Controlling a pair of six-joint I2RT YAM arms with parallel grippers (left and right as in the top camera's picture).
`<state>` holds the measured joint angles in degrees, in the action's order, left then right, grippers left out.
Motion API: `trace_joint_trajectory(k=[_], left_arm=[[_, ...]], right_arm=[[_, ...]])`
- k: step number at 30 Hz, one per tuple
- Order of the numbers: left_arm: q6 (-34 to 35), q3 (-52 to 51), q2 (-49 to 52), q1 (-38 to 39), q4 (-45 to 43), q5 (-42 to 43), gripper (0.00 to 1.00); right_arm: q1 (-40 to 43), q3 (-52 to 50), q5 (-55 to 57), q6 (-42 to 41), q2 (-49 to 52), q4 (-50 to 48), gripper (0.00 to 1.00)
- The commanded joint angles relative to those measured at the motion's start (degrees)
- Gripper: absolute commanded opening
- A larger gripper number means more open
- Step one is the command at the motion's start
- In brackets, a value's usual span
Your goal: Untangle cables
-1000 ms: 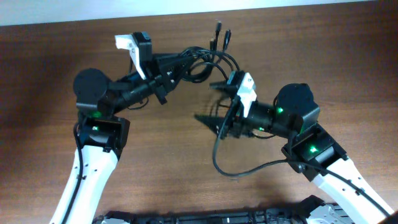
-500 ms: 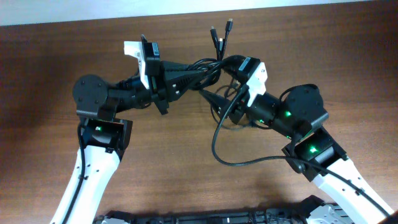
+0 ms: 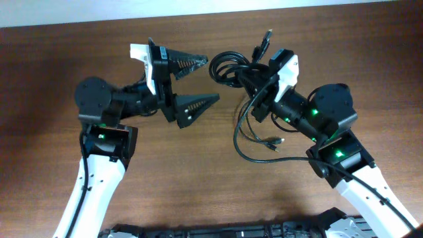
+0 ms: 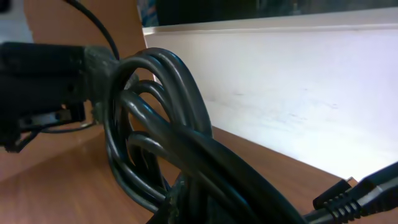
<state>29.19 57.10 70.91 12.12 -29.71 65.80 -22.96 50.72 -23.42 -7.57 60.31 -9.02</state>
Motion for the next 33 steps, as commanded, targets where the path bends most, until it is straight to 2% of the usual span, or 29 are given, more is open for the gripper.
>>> trace_joint_trajectory(k=[1, 4, 8, 11, 12, 13, 14, 15, 19, 21, 23, 28, 33], left_arm=[[-0.6, 0.7, -0.5, -0.3, 5.4, -3.3, 0.99], [-0.6, 0.7, -0.5, 0.5, 7.1, -3.3, 0.99], [-0.6, 0.7, -0.5, 4.8, 7.1, -9.7, 0.99], [-0.6, 0.7, -0.5, 4.8, 6.8, -9.7, 0.99], [-0.6, 0.7, -0.5, 4.8, 6.8, -9.7, 0.63], [-0.6, 0.7, -0.5, 4.8, 6.4, -9.7, 0.32], [-0.6, 0.7, -0.5, 4.8, 6.4, -9.7, 0.09], [-0.6, 0.7, -0.5, 4.8, 6.4, -9.7, 0.00], [-0.6, 0.7, -0.5, 4.3, 6.4, -10.7, 0.00], [-0.5, 0.7, -0.5, 4.2, 5.0, -12.3, 0.00], [-0.6, 0.7, -0.5, 4.2, 3.5, -12.3, 0.00], [-0.5, 0.7, -0.5, 4.0, 2.1, -12.9, 0.00], [-0.5, 0.7, -0.5, -2.3, 1.6, -12.9, 0.00]], right_arm=[[0.2, 0.5, 0.0, -0.5, -0.9, -1.9, 0.04], [0.2, 0.5, 0.0, -0.5, -0.9, -3.8, 0.04], [0.1, 0.5, -0.4, -0.5, -0.9, -3.8, 0.04], [0.1, 0.5, -1.9, -0.5, -0.9, -3.8, 0.04], [0.1, 0.5, -2.0, -0.4, -0.9, -3.8, 0.04], [0.1, 0.5, -1.9, -0.4, -0.9, -3.8, 0.04], [0.1, 0.5, -2.1, -0.4, -0.9, -3.8, 0.04], [0.1, 0.5, -3.2, -0.4, -0.9, -3.9, 0.04], [0.1, 0.5, -3.3, -0.4, -0.9, -2.6, 0.04], [0.2, 0.5, -2.6, 1.8, -0.9, 2.5, 0.04], [0.2, 0.5, 3.8, 2.0, -0.9, 7.9, 0.04], [0.2, 0.5, 8.9, 3.1, -0.9, 14.6, 0.04], [0.2, 0.5, 15.8, 5.7, -0.9, 24.6, 0.04]])
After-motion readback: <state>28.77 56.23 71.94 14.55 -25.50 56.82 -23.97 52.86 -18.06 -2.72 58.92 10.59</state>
